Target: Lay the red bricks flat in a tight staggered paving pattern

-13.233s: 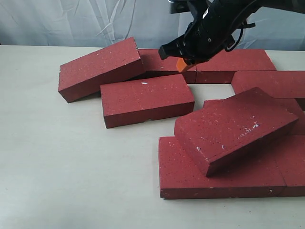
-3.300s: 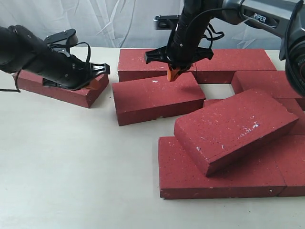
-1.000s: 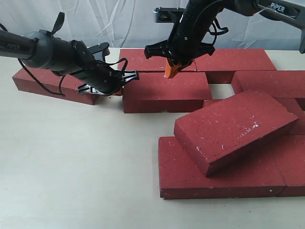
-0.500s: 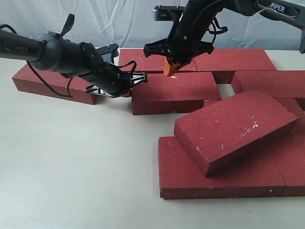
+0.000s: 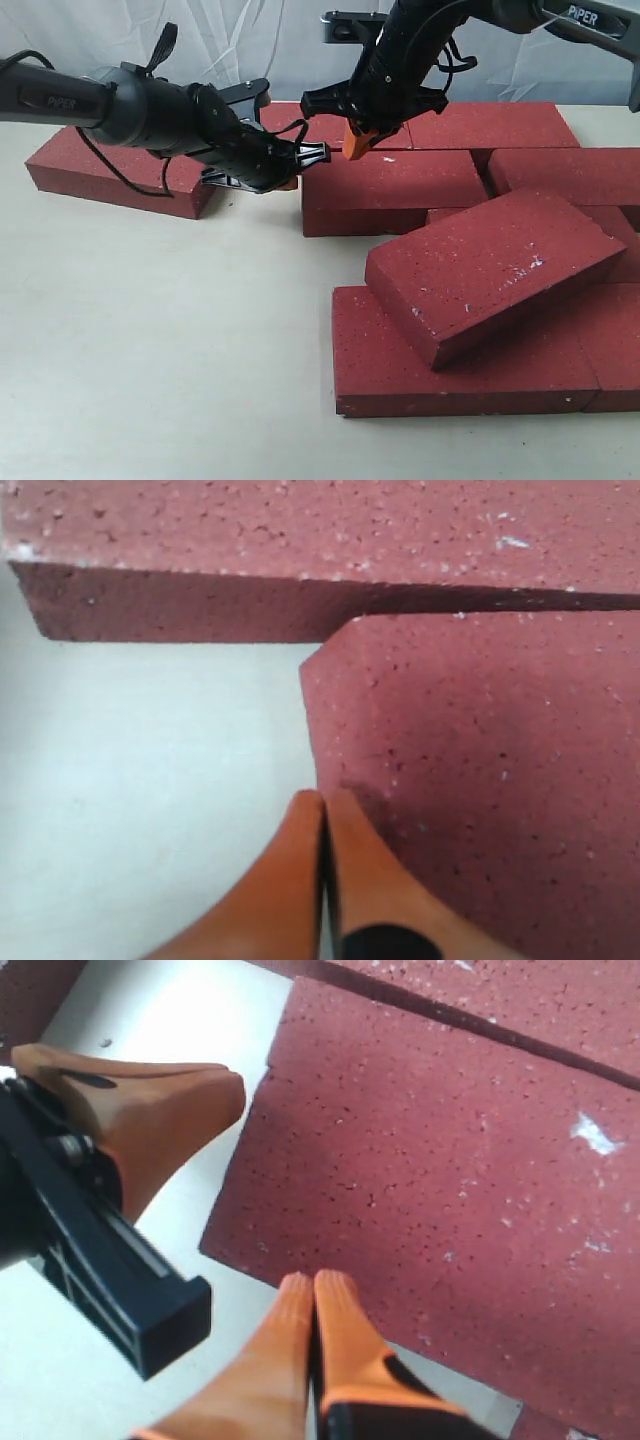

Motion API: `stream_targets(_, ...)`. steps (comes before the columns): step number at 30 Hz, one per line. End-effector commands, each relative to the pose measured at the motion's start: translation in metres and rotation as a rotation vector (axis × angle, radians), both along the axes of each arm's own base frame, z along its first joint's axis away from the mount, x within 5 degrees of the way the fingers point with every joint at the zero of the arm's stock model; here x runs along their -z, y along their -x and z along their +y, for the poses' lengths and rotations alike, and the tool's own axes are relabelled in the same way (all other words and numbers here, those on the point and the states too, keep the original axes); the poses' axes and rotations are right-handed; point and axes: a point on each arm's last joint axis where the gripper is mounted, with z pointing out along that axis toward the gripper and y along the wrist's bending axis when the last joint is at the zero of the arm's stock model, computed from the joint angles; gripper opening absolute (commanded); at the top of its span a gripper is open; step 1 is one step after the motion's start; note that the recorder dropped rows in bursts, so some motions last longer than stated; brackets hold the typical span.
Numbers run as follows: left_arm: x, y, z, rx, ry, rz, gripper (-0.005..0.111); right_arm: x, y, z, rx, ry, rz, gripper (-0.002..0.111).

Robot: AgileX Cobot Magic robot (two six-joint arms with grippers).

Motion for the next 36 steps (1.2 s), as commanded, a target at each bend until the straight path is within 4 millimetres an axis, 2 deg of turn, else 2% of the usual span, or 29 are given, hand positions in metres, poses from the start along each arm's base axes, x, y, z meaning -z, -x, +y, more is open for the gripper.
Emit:
stream_targets(1,-0.001,-0.001,-0.008,0.006,0.009,-0.019,0.000,-0.003,0.000,-0.002,0.002,-0.004,-0.010,-0.001)
stream_targets(6,0.014,-0.002,-0.015,0.028,0.000,0.034,0.000,-0.003,0.000,-0.002,0.002,-0.004,-0.010,-0.001)
stream_targets(9,0.015,-0.001,-0.015,0.040,-0.004,0.050,0.000,-0.003,0.000,-0.002,0.002,-0.004,-0.010,-0.001)
stream_targets(17,-0.009,-0.004,0.001,0.156,-0.129,0.043,0.000,-0.003,0.000,-0.002,0.002,-0.004,-0.010,-0.001)
stream_targets(19,-0.009,-0.007,0.006,0.124,-0.106,0.053,0.000,-0.003,0.000,-0.002,0.002,-0.004,-0.010,-0.001)
stream_targets(22,0.002,-0.007,0.006,0.104,-0.088,0.085,0.000,-0.003,0.000,-0.002,0.002,-0.004,-0.010,-0.001)
stream_targets(27,0.026,-0.002,-0.008,0.082,-0.022,0.155,0.000,-0.003,0.000,-0.002,0.002,-0.005,-0.012,-0.001)
stream_targets(32,0.024,0.003,-0.023,0.132,0.017,0.118,0.000,-0.003,0.000,-0.002,0.003,-0.007,-0.015,-0.001)
stream_targets(36,0.023,0.001,-0.024,0.116,0.029,0.099,0.000,-0.003,0.000,-0.002,0.004,-0.008,-0.015,-0.001)
